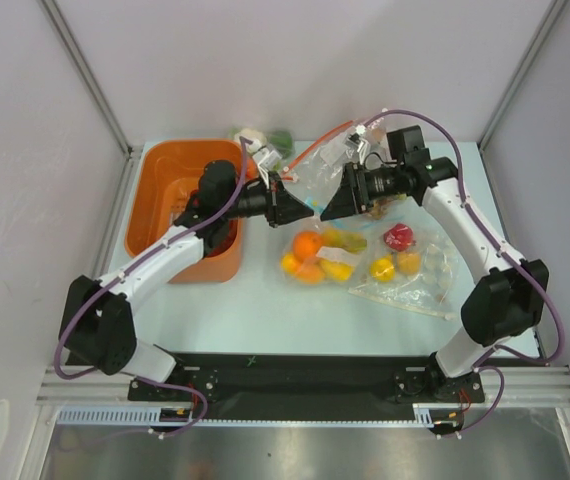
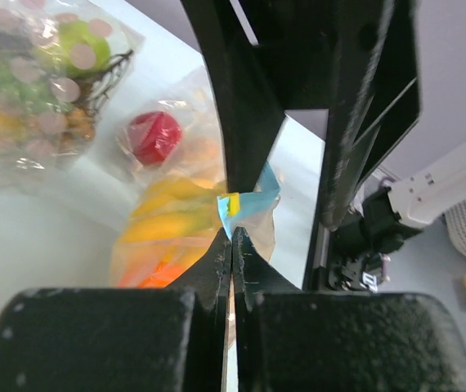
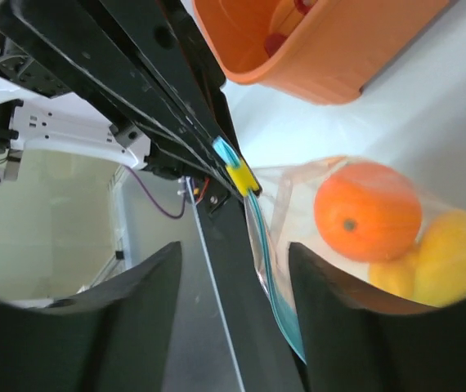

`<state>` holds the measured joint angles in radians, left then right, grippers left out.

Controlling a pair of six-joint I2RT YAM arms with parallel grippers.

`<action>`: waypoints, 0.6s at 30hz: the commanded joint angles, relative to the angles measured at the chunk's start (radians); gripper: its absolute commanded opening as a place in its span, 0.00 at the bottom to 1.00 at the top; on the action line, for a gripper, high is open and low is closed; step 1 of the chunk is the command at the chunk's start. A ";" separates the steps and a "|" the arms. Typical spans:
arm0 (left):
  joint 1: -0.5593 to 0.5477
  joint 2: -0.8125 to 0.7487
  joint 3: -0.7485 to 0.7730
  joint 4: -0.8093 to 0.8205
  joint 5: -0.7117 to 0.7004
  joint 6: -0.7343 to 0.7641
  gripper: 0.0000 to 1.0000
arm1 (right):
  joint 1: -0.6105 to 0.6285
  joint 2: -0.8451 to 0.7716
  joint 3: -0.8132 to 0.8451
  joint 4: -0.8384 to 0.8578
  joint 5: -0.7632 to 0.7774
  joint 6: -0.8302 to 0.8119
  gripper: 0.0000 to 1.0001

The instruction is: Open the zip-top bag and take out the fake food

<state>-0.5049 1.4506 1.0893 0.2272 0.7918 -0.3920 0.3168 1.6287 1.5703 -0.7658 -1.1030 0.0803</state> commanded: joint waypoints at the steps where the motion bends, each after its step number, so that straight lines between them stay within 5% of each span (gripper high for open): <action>1: -0.006 0.011 0.003 0.032 0.110 0.019 0.00 | -0.016 -0.073 0.008 0.008 0.003 -0.002 0.63; 7: -0.015 0.022 0.015 -0.046 0.165 0.061 0.00 | -0.010 -0.085 0.019 0.043 0.057 -0.004 0.68; 18: -0.027 0.011 0.024 -0.078 0.179 0.065 0.00 | 0.071 -0.093 0.014 0.109 0.233 -0.004 0.53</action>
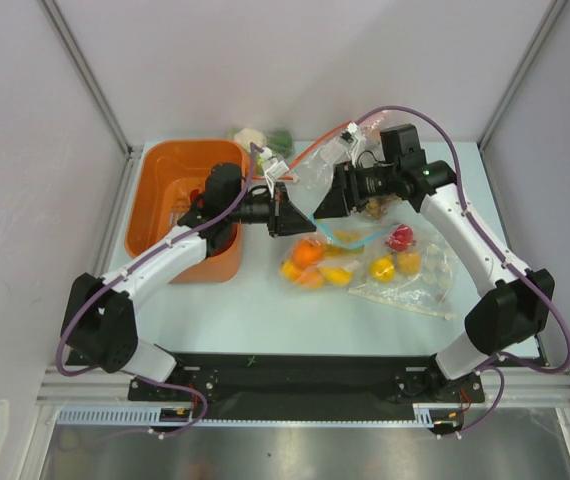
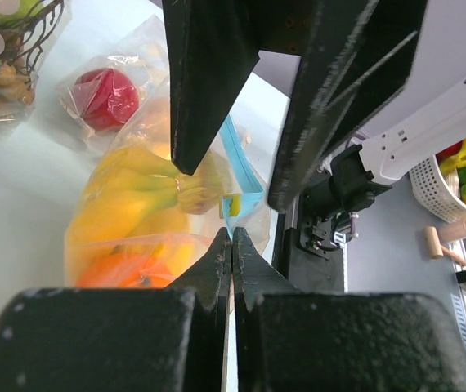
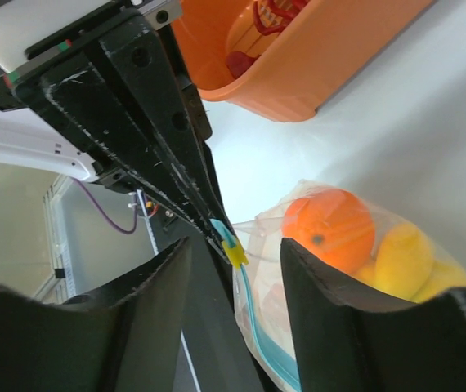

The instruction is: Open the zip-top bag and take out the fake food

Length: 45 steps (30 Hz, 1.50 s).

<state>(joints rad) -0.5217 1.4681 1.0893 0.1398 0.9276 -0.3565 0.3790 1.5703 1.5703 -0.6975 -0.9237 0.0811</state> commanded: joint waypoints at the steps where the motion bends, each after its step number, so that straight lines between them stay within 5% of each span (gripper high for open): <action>1: -0.011 -0.006 0.026 0.007 0.048 0.030 0.00 | 0.017 -0.035 0.016 0.039 0.054 -0.007 0.52; 6: -0.014 -0.012 0.024 -0.002 0.037 0.039 0.00 | 0.031 -0.026 0.016 0.029 0.043 -0.021 0.44; 26: -0.014 -0.020 0.026 0.018 0.043 0.024 0.00 | 0.038 -0.010 -0.052 -0.020 -0.058 -0.076 0.41; 38: -0.012 -0.025 0.018 0.009 0.045 0.027 0.00 | 0.038 -0.027 -0.052 0.059 -0.064 -0.027 0.25; 41: -0.012 -0.026 0.015 0.006 0.043 0.030 0.00 | 0.038 -0.032 -0.055 0.056 -0.067 -0.029 0.17; 43: -0.012 -0.026 0.015 0.006 0.045 0.030 0.00 | 0.040 -0.033 -0.056 0.049 -0.069 -0.032 0.02; 45: -0.014 -0.025 0.015 0.006 0.043 0.028 0.00 | 0.038 -0.036 -0.062 0.049 -0.069 -0.034 0.00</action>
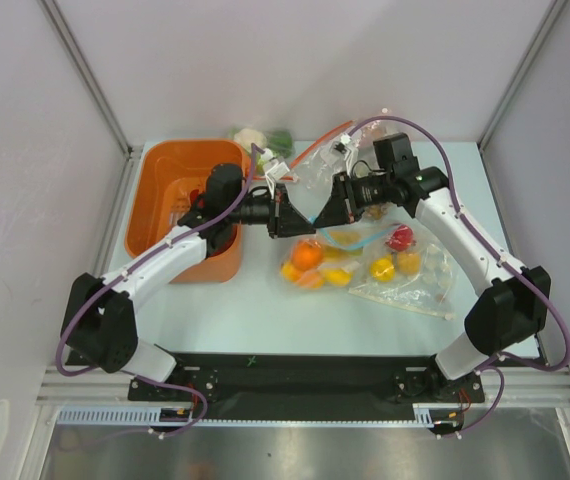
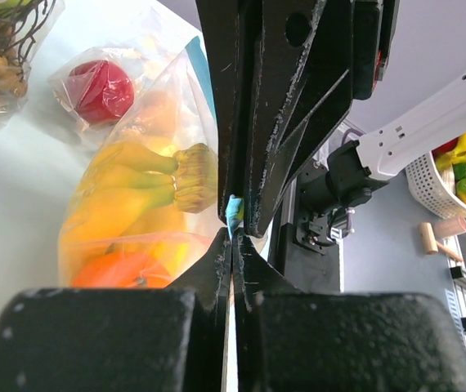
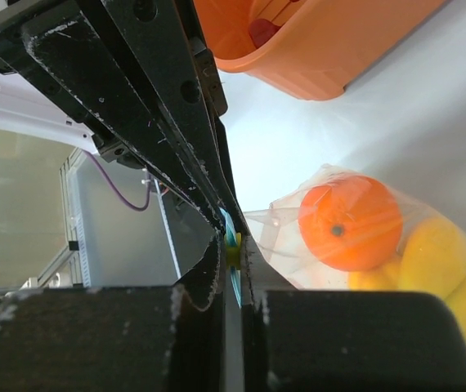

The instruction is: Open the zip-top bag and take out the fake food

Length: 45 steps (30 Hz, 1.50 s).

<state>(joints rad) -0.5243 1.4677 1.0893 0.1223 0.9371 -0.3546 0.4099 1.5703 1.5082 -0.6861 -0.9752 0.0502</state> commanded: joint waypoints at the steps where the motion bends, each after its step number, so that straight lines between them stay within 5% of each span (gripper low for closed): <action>1: -0.011 -0.023 0.018 0.022 0.026 0.026 0.01 | 0.007 -0.039 -0.002 0.033 -0.019 -0.004 0.00; 3: -0.010 -0.020 0.021 0.019 0.023 0.020 0.16 | 0.007 -0.044 -0.003 0.028 -0.017 -0.006 0.00; 4: -0.011 -0.018 0.021 0.023 0.026 0.016 0.34 | 0.007 -0.046 -0.003 0.025 -0.017 -0.006 0.00; 7: -0.011 -0.014 0.024 0.037 0.035 0.006 0.56 | 0.007 -0.053 -0.002 0.025 -0.013 -0.003 0.00; 16: -0.034 0.011 0.050 0.046 0.042 0.002 0.62 | 0.007 -0.053 0.012 0.060 -0.033 0.033 0.00; 18: -0.036 0.016 0.052 0.080 0.042 -0.010 0.62 | 0.009 -0.050 0.014 0.051 -0.033 0.027 0.00; 21: -0.039 0.028 0.058 0.111 0.048 -0.040 0.37 | 0.009 -0.053 0.012 0.031 -0.025 0.014 0.00; 22: -0.039 0.032 0.061 0.111 0.051 -0.044 0.20 | 0.009 -0.055 0.014 0.022 -0.020 0.010 0.00; 25: -0.039 0.040 0.064 0.112 0.060 -0.050 0.00 | 0.007 -0.064 0.012 0.007 -0.008 0.004 0.00; 45: -0.008 0.029 0.026 0.223 0.009 -0.104 0.00 | 0.007 -0.125 -0.052 -0.110 0.046 -0.047 0.00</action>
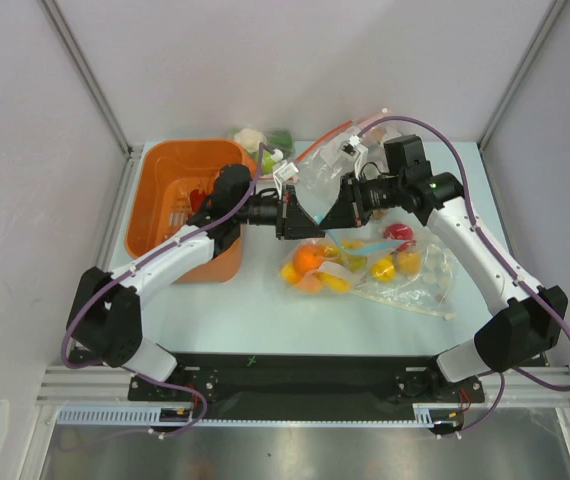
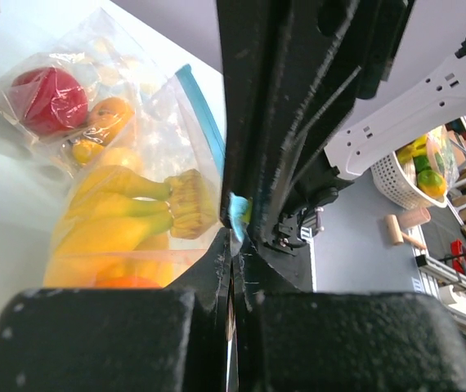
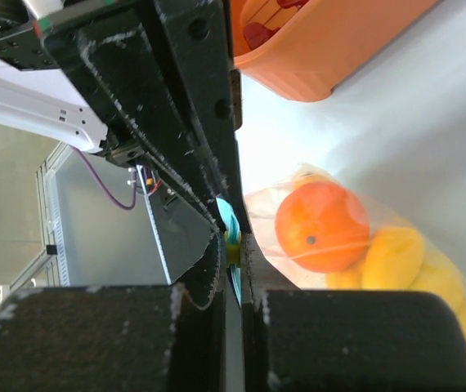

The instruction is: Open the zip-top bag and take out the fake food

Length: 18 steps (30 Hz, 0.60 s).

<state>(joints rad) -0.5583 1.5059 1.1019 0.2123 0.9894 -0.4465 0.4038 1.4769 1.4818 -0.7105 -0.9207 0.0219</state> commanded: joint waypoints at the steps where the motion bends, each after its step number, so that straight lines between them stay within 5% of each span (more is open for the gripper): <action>1: 0.037 -0.010 0.013 0.134 -0.044 -0.014 0.00 | 0.013 -0.033 -0.029 -0.089 -0.004 -0.019 0.00; 18: 0.121 -0.036 -0.023 0.154 -0.015 -0.035 0.00 | 0.013 -0.056 -0.054 -0.145 0.086 -0.063 0.00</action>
<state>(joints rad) -0.4957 1.5066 1.0840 0.2626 1.0023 -0.4820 0.4110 1.4582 1.4437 -0.7307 -0.8642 -0.0036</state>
